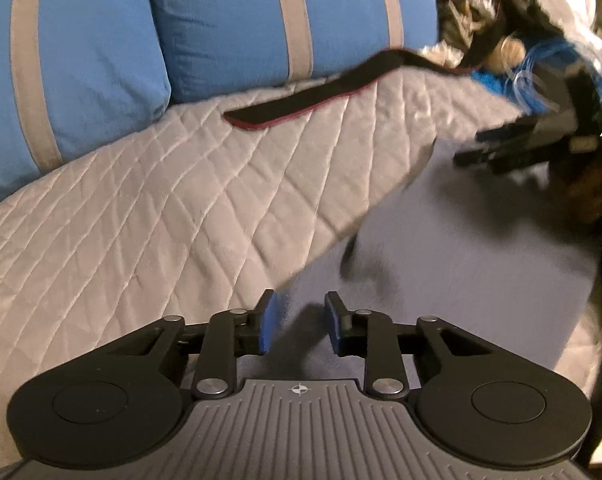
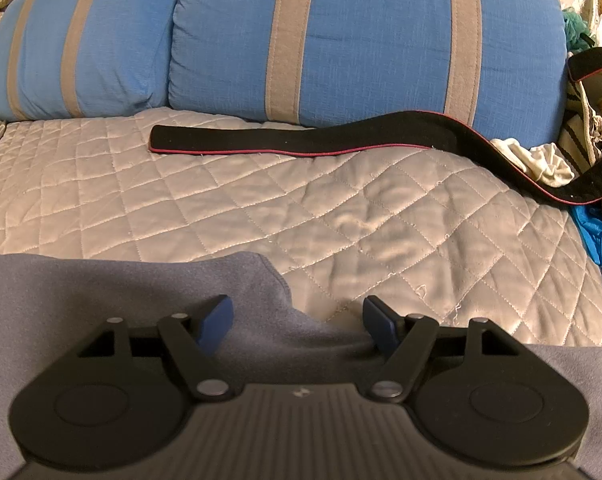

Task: Fold clothes

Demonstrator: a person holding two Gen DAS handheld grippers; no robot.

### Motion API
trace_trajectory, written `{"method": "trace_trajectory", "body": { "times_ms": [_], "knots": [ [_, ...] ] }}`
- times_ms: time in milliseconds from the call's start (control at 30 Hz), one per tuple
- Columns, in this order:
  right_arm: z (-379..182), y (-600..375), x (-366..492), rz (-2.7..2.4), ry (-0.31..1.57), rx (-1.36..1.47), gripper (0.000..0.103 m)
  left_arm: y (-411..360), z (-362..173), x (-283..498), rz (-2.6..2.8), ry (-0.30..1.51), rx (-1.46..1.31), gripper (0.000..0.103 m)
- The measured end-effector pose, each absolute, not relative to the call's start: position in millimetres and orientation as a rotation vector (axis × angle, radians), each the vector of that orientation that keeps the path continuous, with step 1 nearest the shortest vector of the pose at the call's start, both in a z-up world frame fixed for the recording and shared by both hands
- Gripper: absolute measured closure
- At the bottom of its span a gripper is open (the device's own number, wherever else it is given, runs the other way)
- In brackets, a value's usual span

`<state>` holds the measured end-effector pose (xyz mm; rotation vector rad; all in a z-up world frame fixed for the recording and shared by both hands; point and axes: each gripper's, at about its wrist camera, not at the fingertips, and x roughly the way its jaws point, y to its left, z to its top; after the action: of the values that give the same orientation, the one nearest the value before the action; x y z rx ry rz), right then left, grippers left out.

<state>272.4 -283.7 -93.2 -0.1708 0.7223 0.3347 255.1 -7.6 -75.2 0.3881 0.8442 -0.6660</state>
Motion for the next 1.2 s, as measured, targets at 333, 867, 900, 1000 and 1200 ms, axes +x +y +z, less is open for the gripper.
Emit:
{"method": "trace_trajectory", "body": {
  "times_ms": [333, 867, 900, 1000, 1200],
  "knots": [
    [-94.1, -283.5, 273.3, 0.332, 0.727, -0.177, 0.02, 24.7, -55.5, 263.2, -0.685, 0.861, 0.205, 0.101],
    [-95.4, -284.7, 273.8, 0.318, 0.724, -0.183, 0.019, 32.6, -70.8, 284.5, -0.513, 0.953, 0.199, 0.103],
    [-94.4, -284.6, 272.9, 0.318, 0.716, -0.185, 0.019, 34.9, -71.0, 285.3, -0.499, 0.951, 0.194, 0.103],
    [-87.4, -284.0, 267.5, 0.328, 0.66, -0.18, 0.02, 42.7, -72.2, 284.3, -0.48, 0.923, 0.191, 0.101],
    [-82.1, -271.8, 256.5, 0.449, 0.612, -0.178, 0.02, 49.4, -62.6, 283.6, -0.467, 0.863, 0.118, 0.075]
  ]
}}
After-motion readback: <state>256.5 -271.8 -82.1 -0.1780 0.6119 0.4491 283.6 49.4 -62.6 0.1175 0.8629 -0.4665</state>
